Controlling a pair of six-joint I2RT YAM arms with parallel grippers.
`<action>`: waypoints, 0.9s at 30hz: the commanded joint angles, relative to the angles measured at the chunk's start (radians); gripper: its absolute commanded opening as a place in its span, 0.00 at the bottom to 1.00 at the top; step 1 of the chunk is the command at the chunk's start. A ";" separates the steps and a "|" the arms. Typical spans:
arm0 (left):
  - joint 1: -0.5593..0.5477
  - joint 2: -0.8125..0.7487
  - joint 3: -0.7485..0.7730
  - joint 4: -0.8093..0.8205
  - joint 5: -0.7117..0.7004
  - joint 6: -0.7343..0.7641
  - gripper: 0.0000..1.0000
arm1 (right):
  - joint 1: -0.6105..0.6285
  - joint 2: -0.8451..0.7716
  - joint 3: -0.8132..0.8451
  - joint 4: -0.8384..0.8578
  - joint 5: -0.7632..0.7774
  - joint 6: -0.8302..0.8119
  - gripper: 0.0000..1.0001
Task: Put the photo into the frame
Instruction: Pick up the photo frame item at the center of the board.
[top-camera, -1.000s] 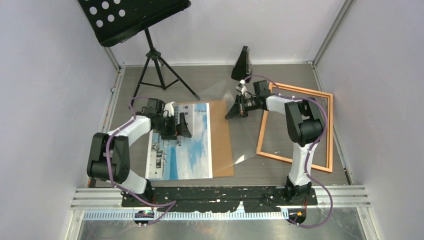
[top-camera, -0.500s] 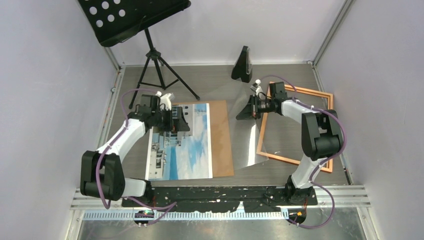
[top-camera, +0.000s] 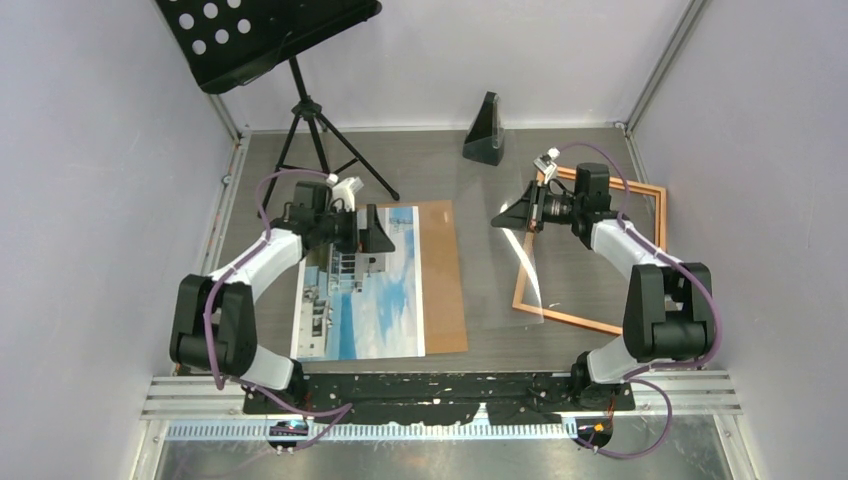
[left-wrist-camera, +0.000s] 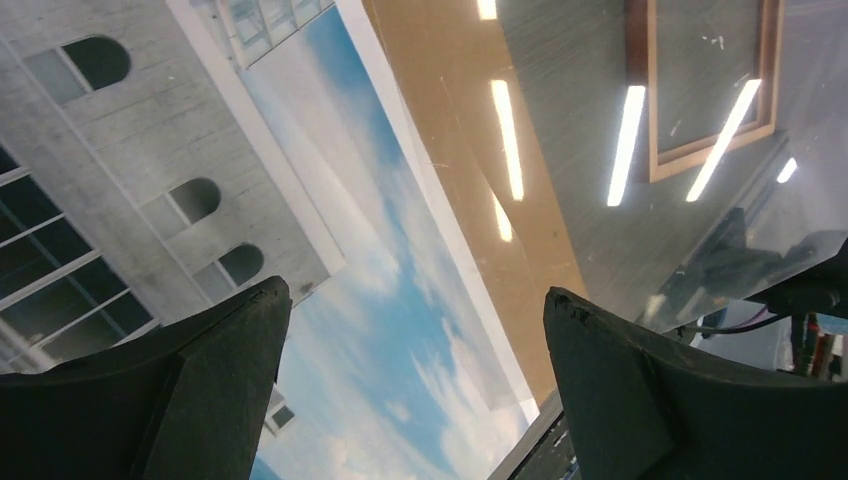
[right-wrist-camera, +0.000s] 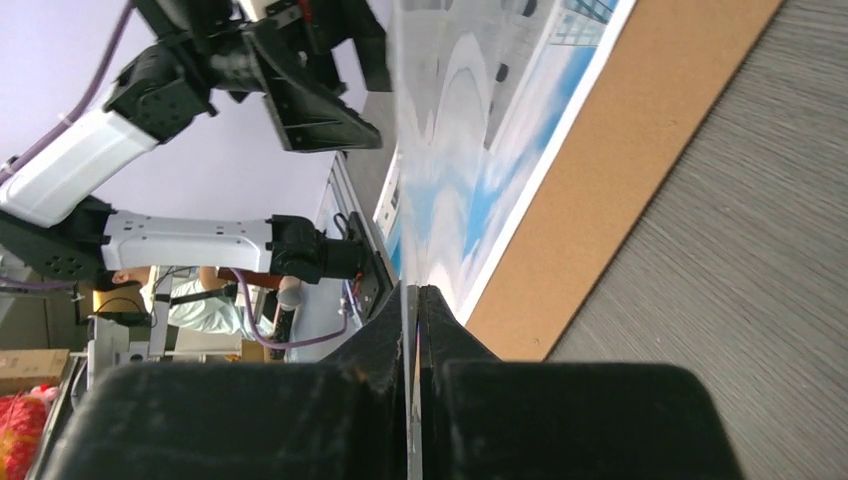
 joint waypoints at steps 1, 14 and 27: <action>-0.023 0.048 0.040 0.175 0.083 -0.072 0.99 | 0.002 -0.055 -0.031 0.243 -0.072 0.170 0.05; -0.025 0.116 0.004 0.521 0.248 -0.189 0.99 | -0.008 -0.088 -0.091 0.749 -0.105 0.593 0.06; -0.031 0.206 -0.028 1.012 0.426 -0.497 0.99 | -0.008 -0.028 -0.137 1.152 -0.111 0.888 0.06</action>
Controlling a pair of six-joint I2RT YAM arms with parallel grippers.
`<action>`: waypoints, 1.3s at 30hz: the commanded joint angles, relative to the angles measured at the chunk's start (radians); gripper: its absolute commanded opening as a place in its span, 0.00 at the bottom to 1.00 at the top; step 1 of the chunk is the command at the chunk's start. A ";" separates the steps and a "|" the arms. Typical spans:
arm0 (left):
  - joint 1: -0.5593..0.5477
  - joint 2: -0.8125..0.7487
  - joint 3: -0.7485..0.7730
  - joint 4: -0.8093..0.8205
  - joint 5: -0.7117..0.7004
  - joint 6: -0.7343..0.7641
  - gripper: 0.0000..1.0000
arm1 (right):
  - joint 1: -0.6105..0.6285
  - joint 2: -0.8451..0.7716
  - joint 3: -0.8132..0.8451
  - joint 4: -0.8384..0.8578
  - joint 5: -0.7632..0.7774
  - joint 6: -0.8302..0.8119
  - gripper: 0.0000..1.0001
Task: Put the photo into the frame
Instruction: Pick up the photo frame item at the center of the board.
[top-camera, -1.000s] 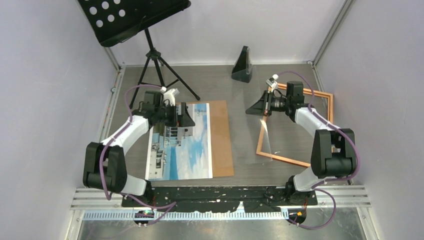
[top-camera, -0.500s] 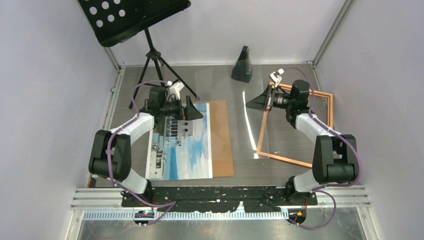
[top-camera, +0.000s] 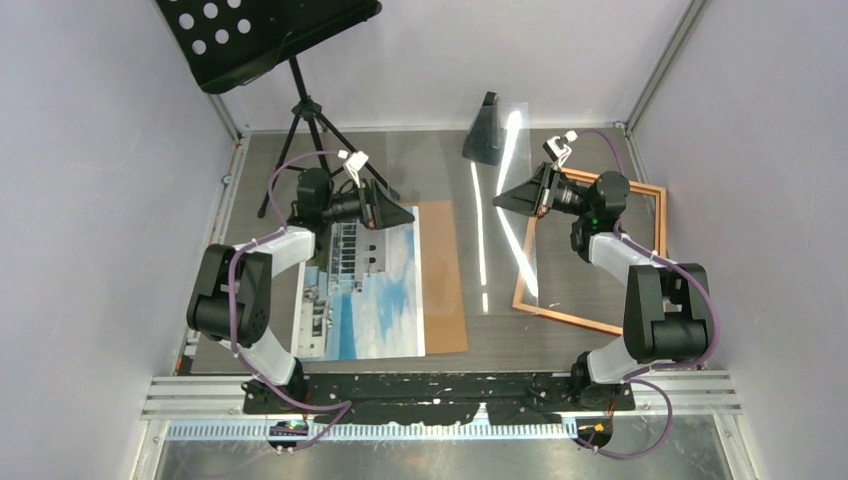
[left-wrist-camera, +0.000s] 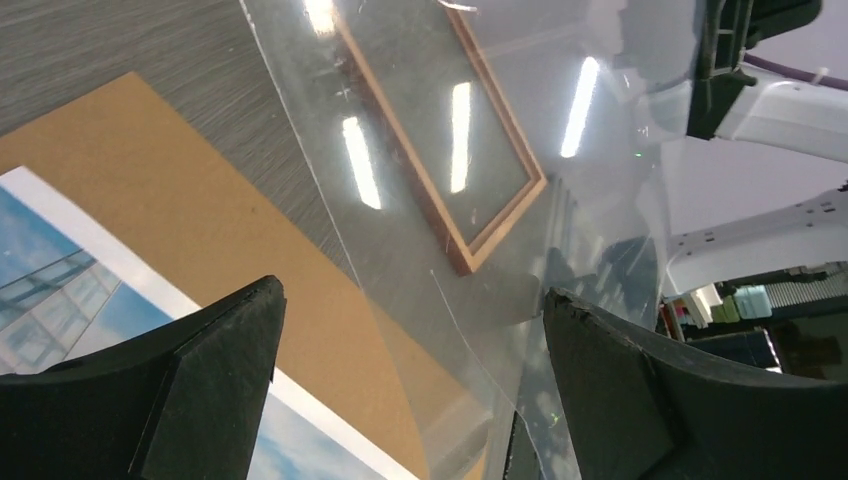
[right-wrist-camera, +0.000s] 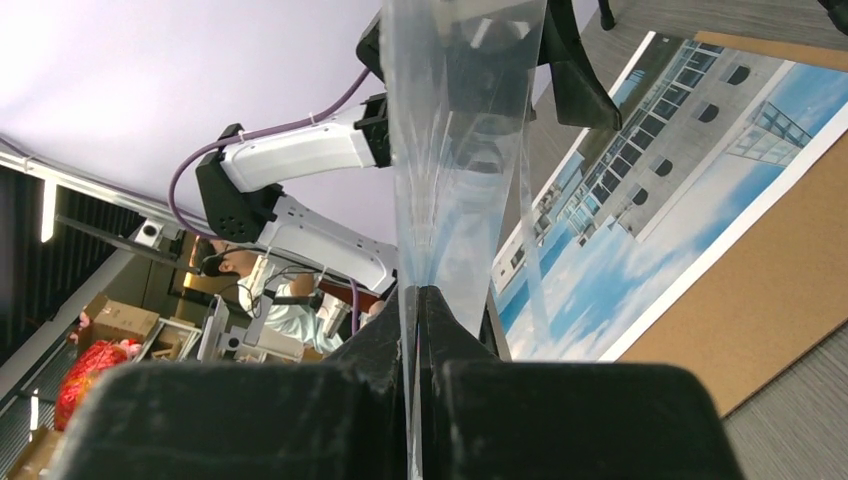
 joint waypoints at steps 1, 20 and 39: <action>-0.014 0.011 -0.004 0.225 0.086 -0.115 0.99 | -0.003 -0.013 0.006 0.122 -0.012 0.058 0.06; -0.062 0.017 -0.062 0.532 0.170 -0.402 0.47 | -0.003 -0.077 0.065 -0.438 0.031 -0.410 0.05; -0.062 -0.078 -0.095 0.399 0.141 -0.387 0.00 | -0.003 -0.079 0.092 -0.571 0.060 -0.529 0.09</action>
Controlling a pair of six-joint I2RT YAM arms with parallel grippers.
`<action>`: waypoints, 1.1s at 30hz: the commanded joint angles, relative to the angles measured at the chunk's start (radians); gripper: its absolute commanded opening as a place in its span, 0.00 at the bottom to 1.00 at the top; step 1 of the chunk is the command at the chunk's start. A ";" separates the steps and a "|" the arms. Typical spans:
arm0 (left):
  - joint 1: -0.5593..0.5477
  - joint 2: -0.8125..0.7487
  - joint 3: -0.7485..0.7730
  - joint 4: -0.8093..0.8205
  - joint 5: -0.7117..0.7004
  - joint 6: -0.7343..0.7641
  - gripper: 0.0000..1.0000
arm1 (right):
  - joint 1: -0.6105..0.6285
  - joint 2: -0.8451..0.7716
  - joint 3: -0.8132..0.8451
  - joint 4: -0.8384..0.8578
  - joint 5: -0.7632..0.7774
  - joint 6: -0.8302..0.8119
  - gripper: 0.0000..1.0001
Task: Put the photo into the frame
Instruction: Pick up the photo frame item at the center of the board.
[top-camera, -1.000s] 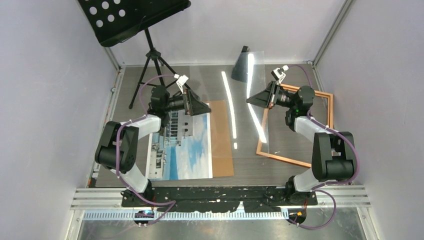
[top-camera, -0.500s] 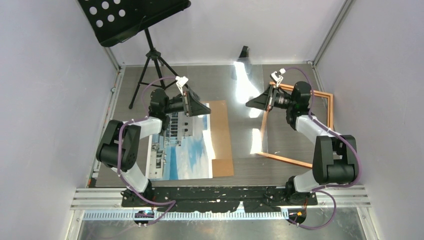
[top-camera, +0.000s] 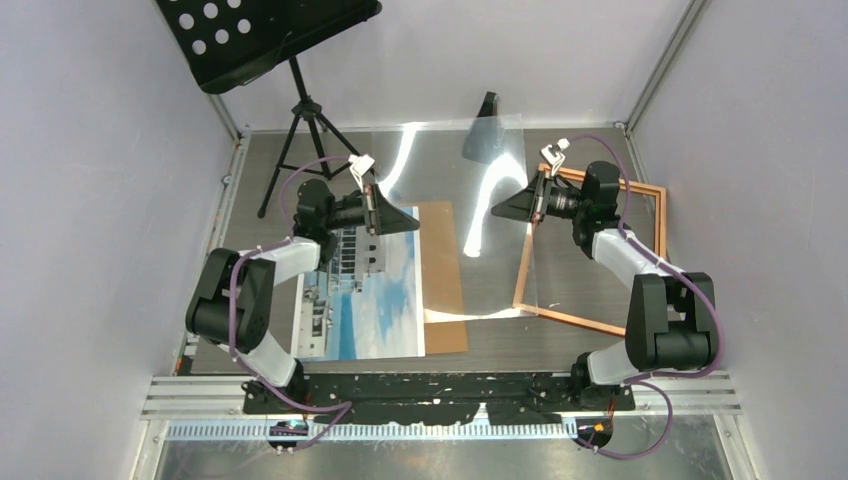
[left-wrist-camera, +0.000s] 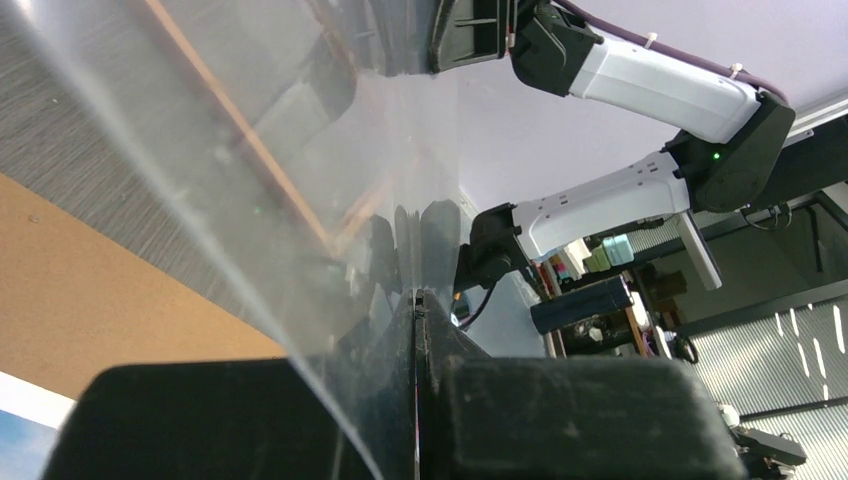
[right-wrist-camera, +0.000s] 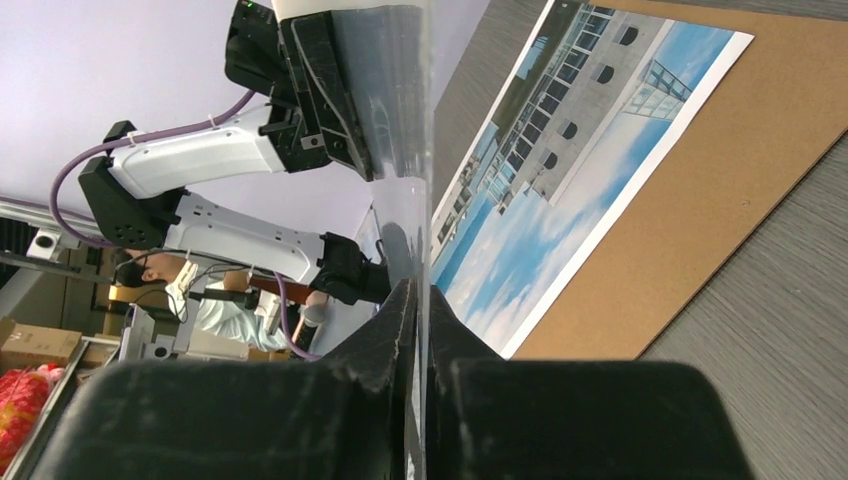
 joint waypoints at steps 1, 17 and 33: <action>-0.002 -0.083 -0.015 -0.043 -0.017 0.023 0.00 | -0.002 -0.034 0.039 -0.011 0.024 -0.049 0.13; -0.017 -0.179 -0.002 -0.330 -0.102 0.120 0.00 | 0.010 -0.050 0.061 -0.147 0.054 -0.130 0.81; 0.002 -0.228 -0.076 -0.354 -0.126 0.115 0.00 | -0.147 -0.134 0.148 -0.757 0.302 -0.555 0.99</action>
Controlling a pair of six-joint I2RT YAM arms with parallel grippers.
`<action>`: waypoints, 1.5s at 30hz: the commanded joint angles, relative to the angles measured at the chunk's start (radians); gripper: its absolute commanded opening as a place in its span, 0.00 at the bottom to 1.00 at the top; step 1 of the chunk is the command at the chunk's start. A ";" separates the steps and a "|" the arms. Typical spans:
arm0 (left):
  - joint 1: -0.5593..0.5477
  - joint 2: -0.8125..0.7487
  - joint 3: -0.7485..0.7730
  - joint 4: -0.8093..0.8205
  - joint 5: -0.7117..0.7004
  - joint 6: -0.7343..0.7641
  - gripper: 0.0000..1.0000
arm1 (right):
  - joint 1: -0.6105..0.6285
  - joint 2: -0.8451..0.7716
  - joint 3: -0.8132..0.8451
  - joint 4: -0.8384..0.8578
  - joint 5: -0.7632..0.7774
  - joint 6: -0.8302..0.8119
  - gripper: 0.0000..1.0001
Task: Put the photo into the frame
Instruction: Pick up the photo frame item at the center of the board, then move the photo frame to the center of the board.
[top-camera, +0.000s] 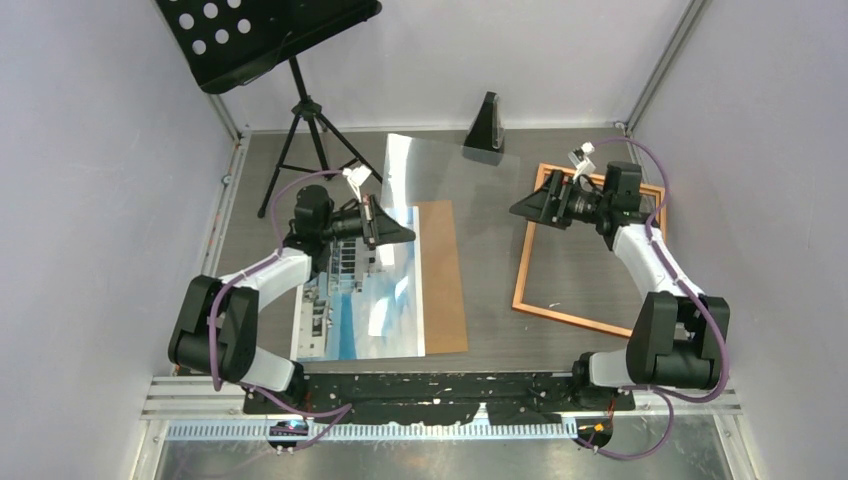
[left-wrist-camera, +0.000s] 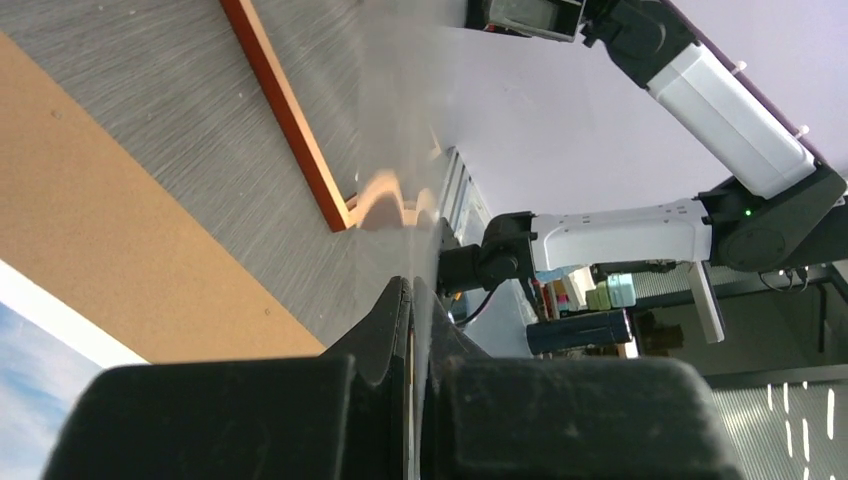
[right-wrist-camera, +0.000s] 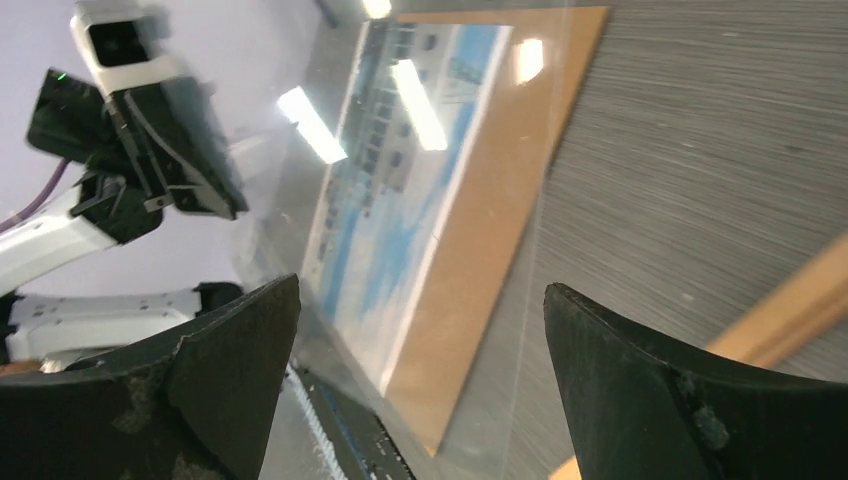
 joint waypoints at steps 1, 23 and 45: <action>0.017 -0.049 -0.021 -0.001 -0.018 0.011 0.00 | -0.055 -0.075 0.046 -0.190 0.112 -0.171 0.99; 0.076 -0.100 -0.037 -0.065 0.004 -0.020 0.00 | 0.083 0.079 0.091 -0.320 0.761 -0.365 0.88; 0.101 -0.242 0.023 -0.307 0.027 0.027 0.00 | 0.229 0.351 0.181 -0.371 0.871 -0.386 0.42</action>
